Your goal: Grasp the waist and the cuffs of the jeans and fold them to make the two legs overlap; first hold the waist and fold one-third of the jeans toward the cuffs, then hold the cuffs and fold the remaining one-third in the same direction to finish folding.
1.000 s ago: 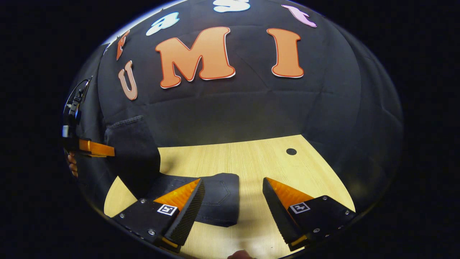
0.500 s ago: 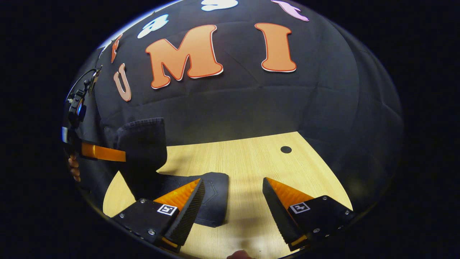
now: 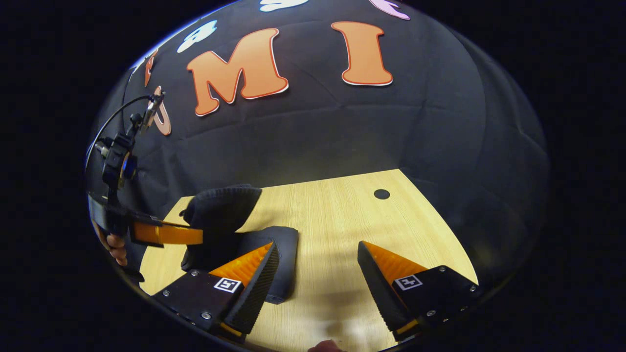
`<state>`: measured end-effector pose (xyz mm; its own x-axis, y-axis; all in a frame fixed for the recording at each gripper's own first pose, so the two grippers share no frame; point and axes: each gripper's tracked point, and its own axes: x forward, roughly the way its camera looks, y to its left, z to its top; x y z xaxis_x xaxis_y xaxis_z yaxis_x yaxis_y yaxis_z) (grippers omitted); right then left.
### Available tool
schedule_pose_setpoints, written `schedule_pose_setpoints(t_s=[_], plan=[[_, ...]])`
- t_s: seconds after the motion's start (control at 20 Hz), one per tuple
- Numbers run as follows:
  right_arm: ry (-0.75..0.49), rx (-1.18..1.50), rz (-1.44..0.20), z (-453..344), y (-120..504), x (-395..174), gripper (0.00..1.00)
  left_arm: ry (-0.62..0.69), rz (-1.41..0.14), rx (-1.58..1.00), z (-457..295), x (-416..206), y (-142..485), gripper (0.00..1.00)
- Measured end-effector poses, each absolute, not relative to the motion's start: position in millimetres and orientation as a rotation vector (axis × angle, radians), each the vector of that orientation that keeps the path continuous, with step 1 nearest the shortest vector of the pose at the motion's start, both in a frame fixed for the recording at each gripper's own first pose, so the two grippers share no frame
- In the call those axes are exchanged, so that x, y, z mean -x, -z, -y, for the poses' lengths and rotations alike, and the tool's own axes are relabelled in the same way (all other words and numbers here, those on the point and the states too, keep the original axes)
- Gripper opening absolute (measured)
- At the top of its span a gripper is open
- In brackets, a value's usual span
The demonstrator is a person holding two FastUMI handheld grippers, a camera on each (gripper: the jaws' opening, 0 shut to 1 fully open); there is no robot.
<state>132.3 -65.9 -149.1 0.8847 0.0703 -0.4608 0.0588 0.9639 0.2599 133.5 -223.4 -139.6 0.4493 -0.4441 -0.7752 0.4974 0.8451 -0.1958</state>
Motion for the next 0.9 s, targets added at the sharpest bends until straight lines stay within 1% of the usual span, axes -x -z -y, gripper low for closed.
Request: schedule_pose_setpoints(t_s=[0.15, 0.2, 0.25, 0.35, 0.4, 0.55, 0.65, 0.75, 0.8, 0.9], plan=[[-0.012, -0.262, -0.492, 67.2, 151.5, -131.5, 0.98, 0.597, -0.957, -0.13, 240.2, -123.4, 155.2, 0.06], [-0.014, -0.261, -0.492, 67.0, 152.0, -131.1, 0.98, 0.613, -0.959, -0.129, 247.4, -120.4, 155.9, 0.11], [-0.019, -0.262, -0.493, 65.9, 151.4, -131.1, 0.98, 0.626, -0.97, -0.121, 250.9, -116.0, 159.8, 0.14], [-0.025, -0.261, -0.491, 63.9, 150.4, -131.4, 0.98, 0.69, -0.987, -0.039, 265.2, -102.0, 151.0, 0.28], [-0.024, -0.26, -0.49, 63.0, 150.1, -130.5, 0.98, 0.705, -0.977, -0.009, 266.2, -101.6, 144.4, 0.41], [-0.03, -0.257, -0.479, 58.8, 145.0, -130.5, 0.98, 0.68, -0.915, 0.006, 247.5, -112.8, 127.9, 0.68], [-0.027, -0.234, -0.447, 55.7, 134.4, -131.2, 0.98, 0.646, -0.853, 0.034, 232.6, -121.4, 114.0, 0.68], [-0.016, -0.183, -0.385, 52.9, 115.4, -133.3, 0.98, 0.599, -0.759, 0.05, 209.2, -134.6, 97.3, 0.8], [-0.014, -0.16, -0.351, 50.4, 105.3, -134.0, 0.98, 0.574, -0.708, 0.05, 197.7, -141.5, 88.8, 0.96], [-0.013, -0.123, -0.296, 42.1, 86.5, -134.8, 0.98, 0.516, -0.606, 0.042, 180.3, -149.2, 67.3, 0.96]])
